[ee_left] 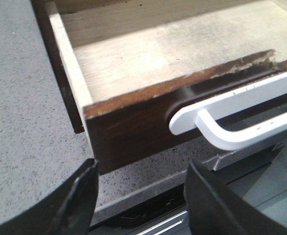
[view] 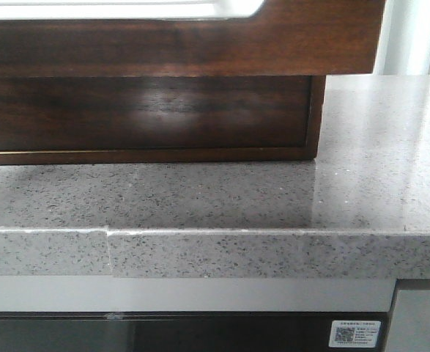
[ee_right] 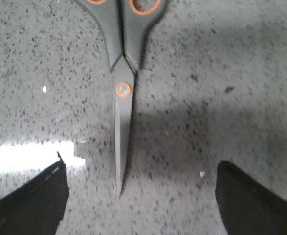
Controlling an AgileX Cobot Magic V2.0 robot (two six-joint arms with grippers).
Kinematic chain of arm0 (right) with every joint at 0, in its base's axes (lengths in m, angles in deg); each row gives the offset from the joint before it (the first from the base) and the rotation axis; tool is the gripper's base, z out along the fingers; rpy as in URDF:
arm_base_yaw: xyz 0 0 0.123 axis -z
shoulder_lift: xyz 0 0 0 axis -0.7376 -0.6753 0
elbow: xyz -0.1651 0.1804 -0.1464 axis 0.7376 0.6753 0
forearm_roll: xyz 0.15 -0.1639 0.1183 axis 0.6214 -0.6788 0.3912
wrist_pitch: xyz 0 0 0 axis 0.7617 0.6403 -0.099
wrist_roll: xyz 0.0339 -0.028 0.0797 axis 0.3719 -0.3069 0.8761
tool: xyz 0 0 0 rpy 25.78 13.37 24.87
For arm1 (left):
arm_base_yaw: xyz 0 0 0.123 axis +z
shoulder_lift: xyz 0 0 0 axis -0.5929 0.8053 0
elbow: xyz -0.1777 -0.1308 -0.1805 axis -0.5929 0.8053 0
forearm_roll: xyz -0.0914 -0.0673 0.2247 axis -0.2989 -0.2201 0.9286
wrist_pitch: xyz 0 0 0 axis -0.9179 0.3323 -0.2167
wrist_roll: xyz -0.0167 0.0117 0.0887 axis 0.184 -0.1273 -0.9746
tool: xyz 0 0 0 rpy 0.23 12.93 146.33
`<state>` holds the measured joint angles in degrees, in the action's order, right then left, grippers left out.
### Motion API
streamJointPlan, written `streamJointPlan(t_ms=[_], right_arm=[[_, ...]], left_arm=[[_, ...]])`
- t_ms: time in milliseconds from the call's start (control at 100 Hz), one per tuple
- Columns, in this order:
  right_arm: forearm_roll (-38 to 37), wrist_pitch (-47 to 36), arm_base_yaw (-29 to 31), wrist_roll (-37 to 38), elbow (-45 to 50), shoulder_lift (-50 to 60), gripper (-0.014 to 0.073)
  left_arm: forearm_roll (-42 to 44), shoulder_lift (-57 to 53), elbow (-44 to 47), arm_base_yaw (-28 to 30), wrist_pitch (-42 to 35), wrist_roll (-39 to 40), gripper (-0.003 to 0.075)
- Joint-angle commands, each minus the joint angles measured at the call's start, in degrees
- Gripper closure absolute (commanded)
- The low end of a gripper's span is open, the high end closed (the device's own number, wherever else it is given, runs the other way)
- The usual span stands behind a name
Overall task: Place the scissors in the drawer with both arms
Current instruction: 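Lower the right gripper and grasp the grey-orange scissors by the handles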
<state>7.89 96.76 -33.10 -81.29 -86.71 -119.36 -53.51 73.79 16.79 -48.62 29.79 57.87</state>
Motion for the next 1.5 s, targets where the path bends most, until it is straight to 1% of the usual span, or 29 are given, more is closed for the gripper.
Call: streamJointPlan(t_ms=[0,140,210,560,770,1200,1250,1370,1490], right_arm=[[0.43,-0.5,-1.26,-2.02,-4.42,-1.74,0.0061],[0.43,-0.78,-3.28,-2.63,-8.22,-7.16,0.0144],[0.43,-0.66,-3.37,-2.63,-10.14,-9.73,0.0163],[0.43,2.65,-3.37,-3.41,-17.59,-18.06,0.0173],[0.1,2.35,-2.79,-3.41,-17.89,-18.79,0.0248],[0.1,3.73,-1.71,-3.41,-17.89,-20.81,0.0251],[0.1,4.05,-1.71,-3.41,-17.89,-20.81,0.0276],[0.1,4.18,-1.71,-3.41,-17.89,-20.81,0.0398],[0.1,4.3,-1.71,-3.82,-17.89,-20.81,0.0482]], left_arm=[[-2.77,2.59,-1.69,-0.79,-5.86,-1.49,0.0354],[-3.7,3.81,-1.69,-0.79,-6.91,-2.42,0.0353],[-3.7,3.92,-1.69,-0.79,-6.91,-2.67,0.0353],[-3.7,3.92,-1.69,-0.79,-6.91,-2.68,0.0353],[-3.7,3.92,-1.69,-0.79,-6.91,-2.68,0.0354],[-3.7,3.92,-1.69,-0.67,-6.91,-2.68,0.0353],[-3.7,3.92,-1.69,-0.67,-6.91,-2.68,0.0353],[-3.7,3.92,-1.69,-0.67,-6.91,-2.68,0.0353],[-3.7,3.92,-1.69,-0.67,-6.91,-2.68,0.0353]])
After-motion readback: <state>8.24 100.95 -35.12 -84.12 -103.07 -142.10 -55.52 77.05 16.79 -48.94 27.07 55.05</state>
